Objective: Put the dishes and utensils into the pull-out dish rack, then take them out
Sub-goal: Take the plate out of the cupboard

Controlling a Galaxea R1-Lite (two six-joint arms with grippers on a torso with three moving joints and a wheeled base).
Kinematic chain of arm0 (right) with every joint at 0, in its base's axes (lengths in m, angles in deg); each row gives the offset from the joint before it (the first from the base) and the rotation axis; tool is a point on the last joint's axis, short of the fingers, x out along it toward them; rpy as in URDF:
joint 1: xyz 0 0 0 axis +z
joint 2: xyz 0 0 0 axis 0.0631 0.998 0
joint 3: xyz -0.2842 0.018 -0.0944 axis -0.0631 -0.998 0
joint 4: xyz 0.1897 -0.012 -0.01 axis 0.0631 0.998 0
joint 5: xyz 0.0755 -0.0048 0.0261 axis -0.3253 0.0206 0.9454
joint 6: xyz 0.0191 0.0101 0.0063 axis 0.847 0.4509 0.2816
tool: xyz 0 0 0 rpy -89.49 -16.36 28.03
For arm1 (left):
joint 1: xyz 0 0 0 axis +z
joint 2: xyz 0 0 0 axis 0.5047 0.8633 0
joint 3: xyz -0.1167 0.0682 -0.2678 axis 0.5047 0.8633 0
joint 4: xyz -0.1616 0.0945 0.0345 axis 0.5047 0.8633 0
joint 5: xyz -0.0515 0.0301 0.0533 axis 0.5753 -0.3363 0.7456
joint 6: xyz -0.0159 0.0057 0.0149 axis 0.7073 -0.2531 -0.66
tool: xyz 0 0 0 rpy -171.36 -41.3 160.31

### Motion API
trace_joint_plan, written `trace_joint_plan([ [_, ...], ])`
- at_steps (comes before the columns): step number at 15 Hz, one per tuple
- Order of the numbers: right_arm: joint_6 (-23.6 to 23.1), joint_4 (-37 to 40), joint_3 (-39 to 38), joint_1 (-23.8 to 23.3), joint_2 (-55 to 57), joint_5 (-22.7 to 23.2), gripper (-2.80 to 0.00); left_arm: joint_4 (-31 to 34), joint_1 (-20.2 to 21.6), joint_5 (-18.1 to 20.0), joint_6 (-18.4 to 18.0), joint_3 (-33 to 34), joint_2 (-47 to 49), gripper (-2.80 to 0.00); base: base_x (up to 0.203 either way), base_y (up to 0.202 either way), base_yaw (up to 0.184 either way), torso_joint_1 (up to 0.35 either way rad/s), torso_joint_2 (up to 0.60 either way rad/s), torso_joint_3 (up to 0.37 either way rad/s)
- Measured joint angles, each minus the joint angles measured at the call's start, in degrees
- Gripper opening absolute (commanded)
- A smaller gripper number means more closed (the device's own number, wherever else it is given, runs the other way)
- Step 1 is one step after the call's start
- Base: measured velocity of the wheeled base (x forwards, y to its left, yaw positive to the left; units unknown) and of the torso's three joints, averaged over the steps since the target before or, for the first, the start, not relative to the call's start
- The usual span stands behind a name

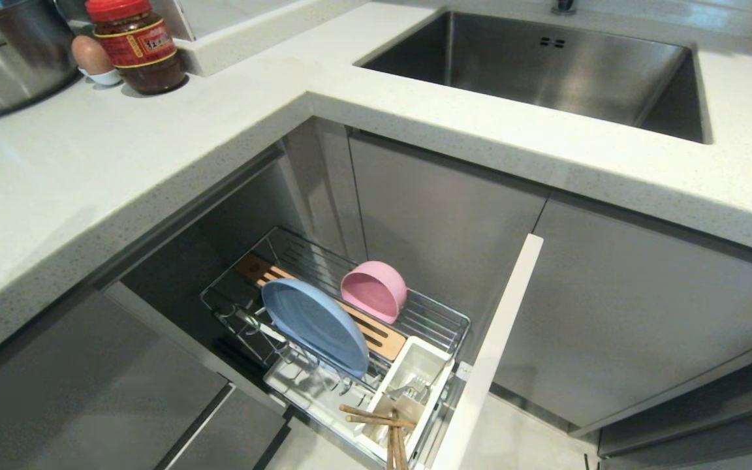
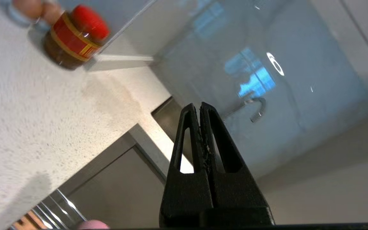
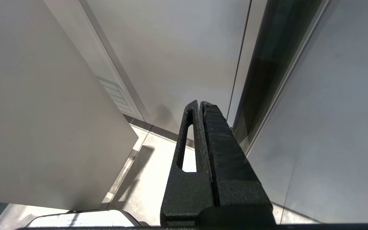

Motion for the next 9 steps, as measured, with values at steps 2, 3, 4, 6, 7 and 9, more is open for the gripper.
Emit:
trace_joint_plan([
  [2, 0.00, 0.02, 0.00, 0.00, 0.00, 0.01, -2.80, 4.97, 7.19, 10.12, -2.64, 0.57, -5.65, -2.80, 0.000, 0.000, 0.000, 0.000, 0.00, 0.000],
  [3, 0.00, 0.01, 0.00, 0.00, 0.00, -0.01, -2.80, 8.73, 10.88, 15.38, -4.27, 0.74, -8.76, -2.80, 0.000, 0.000, 0.000, 0.000, 0.00, 0.000],
  [4, 0.00, 0.01, 0.00, 0.00, 0.00, -0.01, -2.80, 12.43, 13.92, 19.52, -6.16, 0.98, -11.47, -2.80, 0.000, 0.000, 0.000, 0.000, 0.00, 0.000],
  [6, 0.00, 0.01, 0.00, 0.00, 0.00, -0.01, -2.80, 20.09, 17.74, 25.56, -12.19, 2.72, -17.53, -2.80, 0.000, 0.000, 0.000, 0.000, 0.00, 0.000],
  [7, 0.00, 0.00, 0.00, 0.00, 0.00, -0.01, -2.80, 22.63, 18.50, 26.47, -15.76, 4.20, -20.32, -2.80, 0.000, 0.000, 0.000, 0.000, 0.00, 0.000],
  [9, -0.01, 0.00, 0.00, 0.00, 0.00, -0.01, -2.80, 27.54, 19.93, 27.78, -23.55, 7.56, -25.77, -2.80, 0.000, 0.000, 0.000, 0.000, 0.00, 0.000],
])
